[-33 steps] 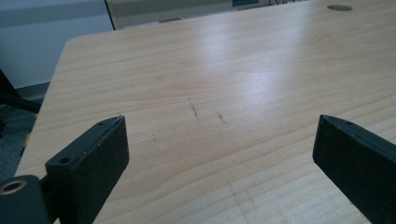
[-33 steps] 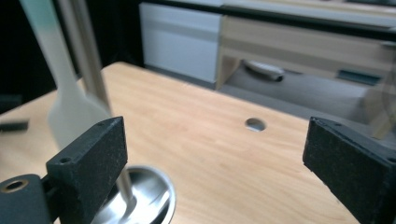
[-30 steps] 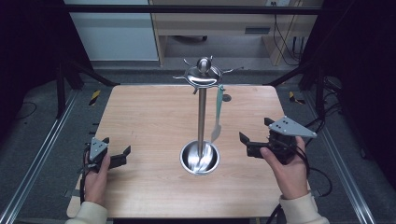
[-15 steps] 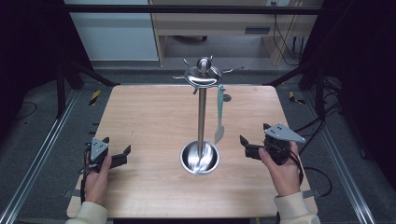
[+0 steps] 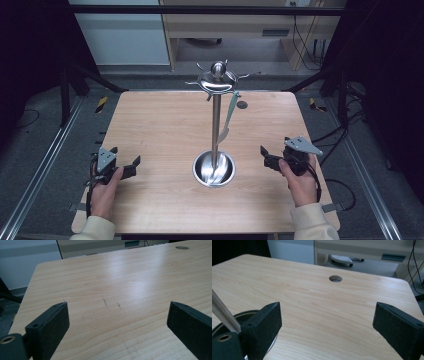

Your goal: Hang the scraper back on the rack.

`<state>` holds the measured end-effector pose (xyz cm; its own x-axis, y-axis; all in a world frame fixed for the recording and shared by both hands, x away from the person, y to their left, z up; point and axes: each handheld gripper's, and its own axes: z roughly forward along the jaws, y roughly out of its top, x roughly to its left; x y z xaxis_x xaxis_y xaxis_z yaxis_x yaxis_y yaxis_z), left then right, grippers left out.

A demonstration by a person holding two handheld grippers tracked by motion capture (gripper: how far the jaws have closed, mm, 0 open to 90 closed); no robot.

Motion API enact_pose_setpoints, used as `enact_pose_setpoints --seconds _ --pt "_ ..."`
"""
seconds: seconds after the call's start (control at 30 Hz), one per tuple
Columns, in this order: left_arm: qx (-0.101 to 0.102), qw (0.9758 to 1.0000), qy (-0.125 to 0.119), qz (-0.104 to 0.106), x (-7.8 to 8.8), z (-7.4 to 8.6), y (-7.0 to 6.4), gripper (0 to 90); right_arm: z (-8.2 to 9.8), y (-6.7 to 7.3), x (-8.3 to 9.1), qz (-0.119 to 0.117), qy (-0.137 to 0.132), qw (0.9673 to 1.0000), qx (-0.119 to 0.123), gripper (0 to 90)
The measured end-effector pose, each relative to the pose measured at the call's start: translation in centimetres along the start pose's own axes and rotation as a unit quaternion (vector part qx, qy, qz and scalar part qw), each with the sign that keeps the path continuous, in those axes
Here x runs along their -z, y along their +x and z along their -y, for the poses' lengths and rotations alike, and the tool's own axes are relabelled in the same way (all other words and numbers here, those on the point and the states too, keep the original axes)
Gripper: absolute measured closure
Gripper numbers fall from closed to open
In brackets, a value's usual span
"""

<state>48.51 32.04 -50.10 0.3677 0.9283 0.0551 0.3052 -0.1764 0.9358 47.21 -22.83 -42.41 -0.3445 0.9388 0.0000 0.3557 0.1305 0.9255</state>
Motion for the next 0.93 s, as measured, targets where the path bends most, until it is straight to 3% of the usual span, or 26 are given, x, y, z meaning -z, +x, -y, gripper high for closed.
enact_pose_setpoints --seconds 0.3,0.57,0.67,0.8,0.93 --pt "0.001 1.0000 0.002 0.004 0.0 0.0 0.0 3.7 0.9 -0.2 -2.2 -0.006 0.025 0.9996 -0.012 9.4" --pt "0.002 1.0000 0.002 0.005 0.0 0.0 -0.1 3.7 1.9 -0.6 -4.1 -0.012 0.034 0.9993 0.003 11.2" --pt "0.004 0.9999 0.004 0.012 0.0 0.0 -0.2 3.6 2.7 -0.7 -4.4 -0.014 0.028 0.9995 -0.003 12.6" --pt "-0.001 0.9999 0.002 0.013 0.0 -0.1 -0.4 3.8 3.8 -0.8 -4.8 -0.007 0.053 0.9984 0.016 12.4" --pt "-0.001 0.9999 -0.001 0.012 0.0 -0.2 -0.3 3.8 4.0 -1.1 -4.5 0.006 0.051 0.9987 0.006 12.4"
